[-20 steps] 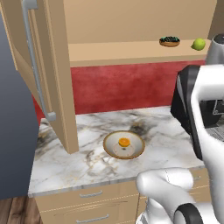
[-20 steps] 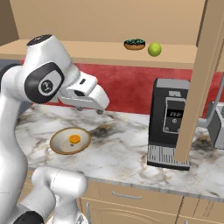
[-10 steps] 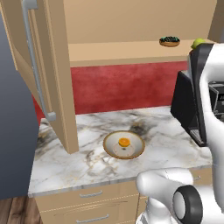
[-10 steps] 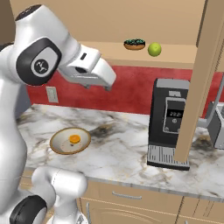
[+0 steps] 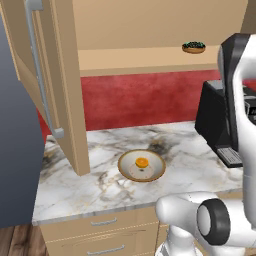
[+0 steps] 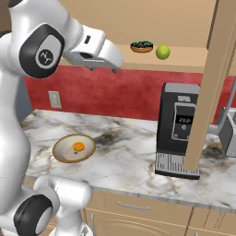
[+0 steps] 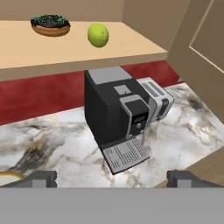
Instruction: Open the cabinet. Pick the orange and pear from the cabinet and place them into the bowl. Then close the cabinet.
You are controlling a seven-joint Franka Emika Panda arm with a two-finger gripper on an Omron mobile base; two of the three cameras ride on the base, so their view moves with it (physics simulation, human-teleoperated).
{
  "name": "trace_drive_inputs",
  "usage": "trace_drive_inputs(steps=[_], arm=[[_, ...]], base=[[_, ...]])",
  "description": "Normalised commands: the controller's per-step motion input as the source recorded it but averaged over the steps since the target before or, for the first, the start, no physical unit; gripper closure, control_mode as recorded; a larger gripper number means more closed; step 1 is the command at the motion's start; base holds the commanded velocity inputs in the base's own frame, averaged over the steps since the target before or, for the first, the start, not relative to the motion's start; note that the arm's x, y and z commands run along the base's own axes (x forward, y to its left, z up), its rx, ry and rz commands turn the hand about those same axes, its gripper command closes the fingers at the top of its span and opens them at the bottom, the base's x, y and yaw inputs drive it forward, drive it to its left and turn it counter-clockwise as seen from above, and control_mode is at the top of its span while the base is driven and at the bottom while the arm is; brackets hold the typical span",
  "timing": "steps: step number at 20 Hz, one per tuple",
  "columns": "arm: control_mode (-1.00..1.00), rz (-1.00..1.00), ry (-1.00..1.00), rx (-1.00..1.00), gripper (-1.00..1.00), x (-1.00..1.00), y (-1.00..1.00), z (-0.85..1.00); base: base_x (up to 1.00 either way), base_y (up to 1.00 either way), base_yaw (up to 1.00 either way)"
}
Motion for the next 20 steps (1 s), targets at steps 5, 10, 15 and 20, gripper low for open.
trace_drive_inputs(steps=[5,10,15,20], arm=[[-1.00,0.08,-0.19,-0.01,-1.00,0.40,0.00,-0.04],[-1.00,0.02,-0.15,0.00,-1.00,0.43,-0.01,0.03],[-1.00,0.00,-0.09,0.00,-1.00,0.36,-0.02,0.06],[-1.00,0.00,-0.01,0.00,-1.00,0.02,-0.01,0.00]], base=[[0.00,0.00,0.00],[0.00,0.00,0.00],[0.00,0.00,0.00],[0.00,0.00,0.00]])
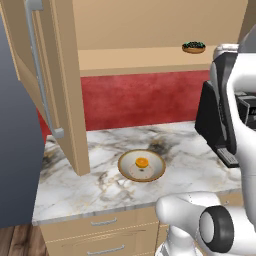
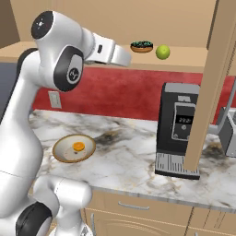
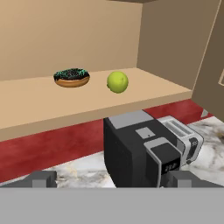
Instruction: Open the cabinet. Pick the orange and pear from the cabinet and place them into the bowl. Then close the cabinet.
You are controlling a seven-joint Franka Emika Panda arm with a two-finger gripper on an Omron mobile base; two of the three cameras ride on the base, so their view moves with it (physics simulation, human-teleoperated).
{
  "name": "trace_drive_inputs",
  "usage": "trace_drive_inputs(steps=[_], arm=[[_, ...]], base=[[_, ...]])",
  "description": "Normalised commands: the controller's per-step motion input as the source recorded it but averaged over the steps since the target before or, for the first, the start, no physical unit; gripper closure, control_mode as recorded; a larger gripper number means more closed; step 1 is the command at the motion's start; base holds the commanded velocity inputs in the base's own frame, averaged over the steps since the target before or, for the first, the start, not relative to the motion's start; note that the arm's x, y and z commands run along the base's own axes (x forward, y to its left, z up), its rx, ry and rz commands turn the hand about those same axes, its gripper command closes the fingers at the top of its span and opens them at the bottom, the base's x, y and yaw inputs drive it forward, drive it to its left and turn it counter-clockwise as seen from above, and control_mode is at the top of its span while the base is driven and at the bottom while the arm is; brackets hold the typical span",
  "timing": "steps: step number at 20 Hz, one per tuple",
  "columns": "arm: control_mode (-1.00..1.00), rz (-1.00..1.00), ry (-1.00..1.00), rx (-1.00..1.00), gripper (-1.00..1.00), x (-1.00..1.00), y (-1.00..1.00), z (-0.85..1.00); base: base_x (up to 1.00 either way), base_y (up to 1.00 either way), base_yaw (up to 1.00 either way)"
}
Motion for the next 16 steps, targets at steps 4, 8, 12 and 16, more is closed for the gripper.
trace_drive_inputs(steps=[4,8,12,16], arm=[[-1.00,0.00,-0.01,0.00,-1.00,0.08,-0.23,0.00],[-1.00,0.00,-0.02,0.00,-1.00,0.22,-0.39,0.00],[-1.00,0.00,-0.02,0.00,-1.00,0.38,-0.35,0.00],[-1.00,0.02,0.00,0.00,-1.00,0.54,-0.30,0.00]], base=[[0.00,0.00,0.00],[0.00,0.00,0.00],[0.00,0.00,0.00],[0.00,0.00,0.00]])
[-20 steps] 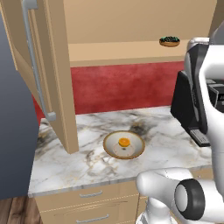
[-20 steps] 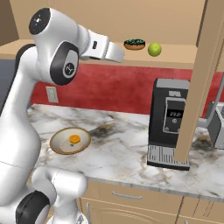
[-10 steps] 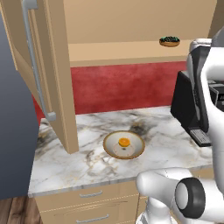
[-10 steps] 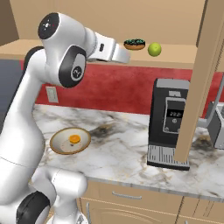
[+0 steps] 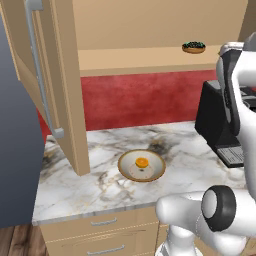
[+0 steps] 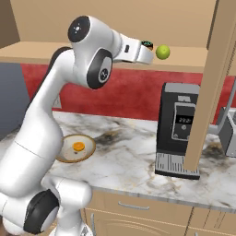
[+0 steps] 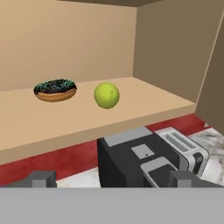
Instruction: Open the cabinet. Pick the orange and pear from the cabinet and place them into the bowl. Then close the cabinet.
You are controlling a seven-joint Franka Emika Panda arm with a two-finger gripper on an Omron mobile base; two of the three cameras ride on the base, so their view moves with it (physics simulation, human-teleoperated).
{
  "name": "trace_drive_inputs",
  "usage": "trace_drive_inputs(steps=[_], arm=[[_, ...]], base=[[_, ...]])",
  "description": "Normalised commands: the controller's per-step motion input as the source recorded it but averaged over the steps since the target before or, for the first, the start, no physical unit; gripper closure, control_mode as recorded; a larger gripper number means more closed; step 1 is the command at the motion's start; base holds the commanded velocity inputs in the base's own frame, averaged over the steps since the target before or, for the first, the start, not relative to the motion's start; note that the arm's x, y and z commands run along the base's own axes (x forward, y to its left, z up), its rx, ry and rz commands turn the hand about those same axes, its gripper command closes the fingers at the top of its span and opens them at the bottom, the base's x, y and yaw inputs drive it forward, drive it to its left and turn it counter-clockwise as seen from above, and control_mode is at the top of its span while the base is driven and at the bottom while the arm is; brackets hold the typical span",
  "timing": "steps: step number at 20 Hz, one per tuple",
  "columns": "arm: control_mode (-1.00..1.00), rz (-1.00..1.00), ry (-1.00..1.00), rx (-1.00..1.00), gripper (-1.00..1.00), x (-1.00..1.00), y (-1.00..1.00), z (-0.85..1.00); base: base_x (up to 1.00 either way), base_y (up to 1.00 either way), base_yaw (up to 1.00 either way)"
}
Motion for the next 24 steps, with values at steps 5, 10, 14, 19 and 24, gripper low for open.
trace_drive_inputs(steps=[5,10,14,19,24], arm=[[-1.00,0.03,-0.01,0.00,-1.00,0.67,-0.25,-0.01],[-1.00,0.04,0.00,0.00,-1.00,0.66,-0.22,-0.03],[-1.00,0.00,0.00,0.00,-1.00,0.52,-0.40,-0.01],[-1.00,0.00,0.00,0.00,-1.00,0.45,-0.32,-0.01],[-1.00,0.00,0.00,0.00,-1.00,0.46,0.00,0.00]], base=[[0.00,0.00,0.00],[0.00,0.00,0.00],[0.00,0.00,0.00],[0.00,0.00,0.00],[0.00,0.00,0.00]])
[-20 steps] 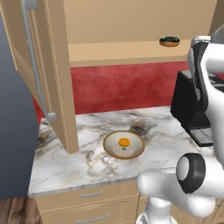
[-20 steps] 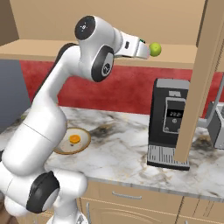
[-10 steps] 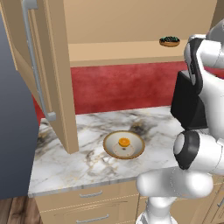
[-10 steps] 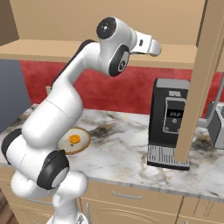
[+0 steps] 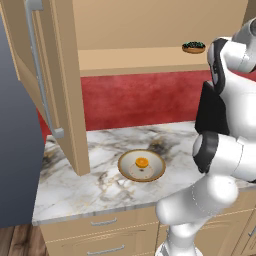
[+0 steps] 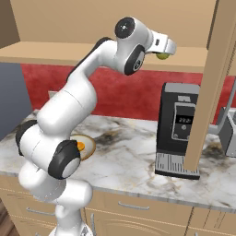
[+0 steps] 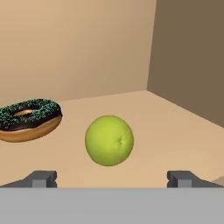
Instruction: Open the cabinet. Pick the orange and pear from the cabinet and place them into the bowl. Then close the cabinet.
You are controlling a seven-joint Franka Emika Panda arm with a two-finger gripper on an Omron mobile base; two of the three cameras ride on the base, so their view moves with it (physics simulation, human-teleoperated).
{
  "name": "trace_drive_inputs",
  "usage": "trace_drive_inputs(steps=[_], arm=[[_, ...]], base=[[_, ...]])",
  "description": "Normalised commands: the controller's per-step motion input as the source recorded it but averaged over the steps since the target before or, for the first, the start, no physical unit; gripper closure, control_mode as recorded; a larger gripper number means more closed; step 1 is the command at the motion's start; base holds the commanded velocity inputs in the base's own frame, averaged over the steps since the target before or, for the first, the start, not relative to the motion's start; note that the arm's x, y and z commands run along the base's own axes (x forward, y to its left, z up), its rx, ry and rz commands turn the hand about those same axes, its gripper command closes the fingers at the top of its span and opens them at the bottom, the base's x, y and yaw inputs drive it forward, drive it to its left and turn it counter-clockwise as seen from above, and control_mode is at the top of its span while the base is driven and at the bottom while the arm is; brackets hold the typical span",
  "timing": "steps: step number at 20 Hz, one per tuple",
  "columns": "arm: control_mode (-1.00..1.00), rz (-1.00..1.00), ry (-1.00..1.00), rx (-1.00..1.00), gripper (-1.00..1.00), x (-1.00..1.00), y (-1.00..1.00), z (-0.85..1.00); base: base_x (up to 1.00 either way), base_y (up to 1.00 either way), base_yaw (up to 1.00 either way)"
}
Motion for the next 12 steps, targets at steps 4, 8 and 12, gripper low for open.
trace_drive_inputs(steps=[4,8,12], arm=[[-1.00,0.00,0.00,0.00,-1.00,0.49,-0.04,0.00],[-1.00,0.00,0.00,0.00,-1.00,0.46,-0.18,-0.01],[-1.00,0.00,0.00,0.00,-1.00,0.28,-0.38,-0.03]], base=[[0.00,0.00,0.00],[0.00,0.00,0.00],[0.00,0.00,0.00]])
